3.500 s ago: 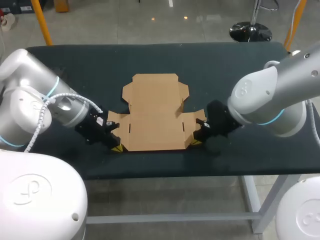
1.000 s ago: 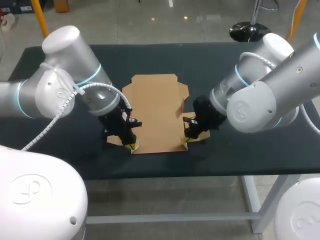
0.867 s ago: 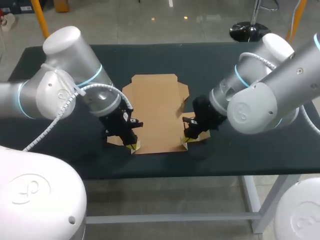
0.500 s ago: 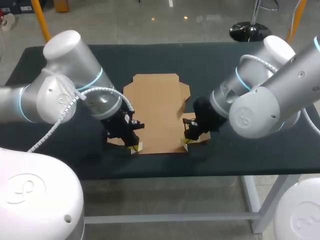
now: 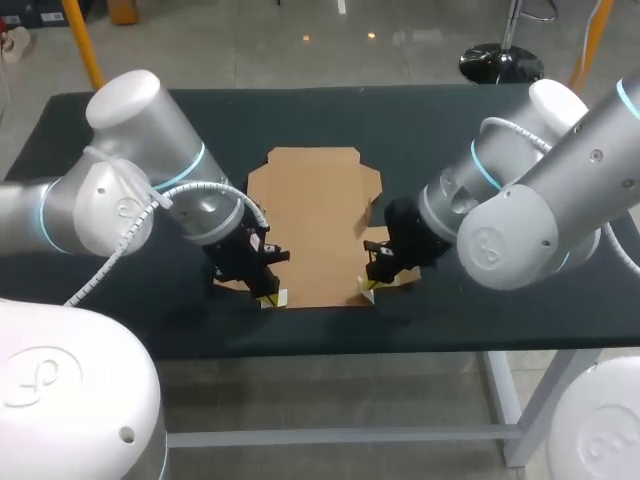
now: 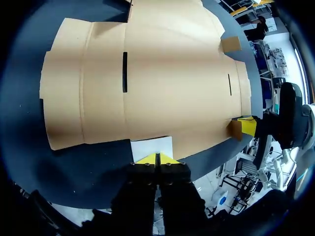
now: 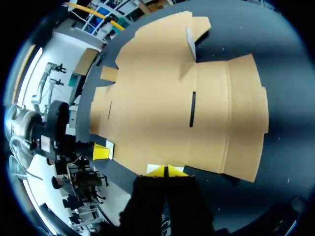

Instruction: Assemble the packaging by folding the flat box into shape, placing the metal phone stand inside, and closing the box properly

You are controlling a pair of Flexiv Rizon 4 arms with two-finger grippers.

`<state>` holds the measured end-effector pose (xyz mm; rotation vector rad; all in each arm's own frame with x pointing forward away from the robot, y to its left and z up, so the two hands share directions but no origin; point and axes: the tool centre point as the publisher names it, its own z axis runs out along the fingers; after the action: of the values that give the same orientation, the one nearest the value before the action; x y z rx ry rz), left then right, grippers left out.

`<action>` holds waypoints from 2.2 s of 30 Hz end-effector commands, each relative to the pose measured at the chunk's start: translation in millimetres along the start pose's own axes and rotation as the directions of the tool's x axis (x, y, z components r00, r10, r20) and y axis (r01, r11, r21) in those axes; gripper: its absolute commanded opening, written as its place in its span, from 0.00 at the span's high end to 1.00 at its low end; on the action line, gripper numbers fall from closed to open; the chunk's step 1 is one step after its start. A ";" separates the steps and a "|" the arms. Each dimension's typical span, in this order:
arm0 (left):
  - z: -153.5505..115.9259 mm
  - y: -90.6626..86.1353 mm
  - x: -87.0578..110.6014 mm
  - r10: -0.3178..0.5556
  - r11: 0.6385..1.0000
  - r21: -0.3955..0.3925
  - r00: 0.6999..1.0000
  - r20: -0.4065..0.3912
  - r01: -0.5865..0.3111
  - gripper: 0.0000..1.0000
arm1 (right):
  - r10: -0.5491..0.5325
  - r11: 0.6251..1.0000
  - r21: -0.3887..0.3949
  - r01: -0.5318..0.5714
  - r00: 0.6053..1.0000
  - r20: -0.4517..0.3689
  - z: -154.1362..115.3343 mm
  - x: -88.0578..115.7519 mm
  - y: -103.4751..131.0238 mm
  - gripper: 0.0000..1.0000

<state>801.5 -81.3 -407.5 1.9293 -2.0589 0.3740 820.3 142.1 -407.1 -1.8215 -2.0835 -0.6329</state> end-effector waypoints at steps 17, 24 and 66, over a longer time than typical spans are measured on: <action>13.7 -0.5 -1.2 -0.023 1.000 0.014 1.000 0.017 0.023 1.00 | -0.020 1.000 -0.016 0.020 1.000 -0.018 12.6 3.3 -9.0 1.00; 15.4 -1.4 -2.3 -0.029 1.000 0.011 0.999 0.017 0.029 1.00 | -0.051 0.999 -0.020 0.051 0.999 -0.018 17.9 6.2 -11.2 1.00; -57.4 -12.2 4.7 0.065 0.996 0.072 0.988 -0.140 -0.055 1.00 | -0.066 0.995 -0.084 0.050 0.978 -0.198 -48.4 -10.4 26.2 1.00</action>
<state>815.6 -68.3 -359.9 1.8248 -2.0357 0.5919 841.4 127.1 -383.2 -1.8192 -2.1232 -0.7944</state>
